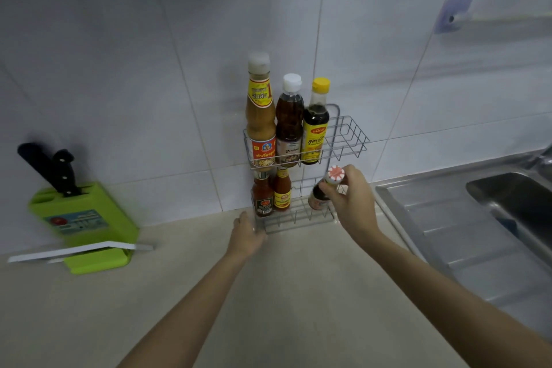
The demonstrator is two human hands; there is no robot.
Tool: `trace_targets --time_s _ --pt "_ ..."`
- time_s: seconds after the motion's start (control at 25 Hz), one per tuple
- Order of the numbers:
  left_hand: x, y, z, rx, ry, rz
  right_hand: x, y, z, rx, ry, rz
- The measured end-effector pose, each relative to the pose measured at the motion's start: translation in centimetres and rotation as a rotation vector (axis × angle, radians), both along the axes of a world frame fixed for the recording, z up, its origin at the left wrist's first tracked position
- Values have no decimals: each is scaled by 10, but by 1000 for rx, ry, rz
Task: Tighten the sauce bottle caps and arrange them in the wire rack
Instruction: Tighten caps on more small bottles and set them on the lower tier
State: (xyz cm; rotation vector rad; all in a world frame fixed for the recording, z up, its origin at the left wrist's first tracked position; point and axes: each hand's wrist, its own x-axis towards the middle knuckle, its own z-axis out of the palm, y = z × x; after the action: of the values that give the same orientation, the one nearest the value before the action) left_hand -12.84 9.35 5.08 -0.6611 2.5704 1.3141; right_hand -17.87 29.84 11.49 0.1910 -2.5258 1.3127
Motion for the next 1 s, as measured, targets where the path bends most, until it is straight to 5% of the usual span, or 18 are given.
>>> trace_targets --time_s 0.28,0.52,1.0 --pt "-29 -4 -7 227 -89 13 -21 -15 -45 -172 21 65" --pt "-32 -1 -20 338 -97 27 -54 -28 -68 -96 -59 109" --pt "-33 -11 -26 255 -32 -88 -104 -55 -69 29 -115 83"
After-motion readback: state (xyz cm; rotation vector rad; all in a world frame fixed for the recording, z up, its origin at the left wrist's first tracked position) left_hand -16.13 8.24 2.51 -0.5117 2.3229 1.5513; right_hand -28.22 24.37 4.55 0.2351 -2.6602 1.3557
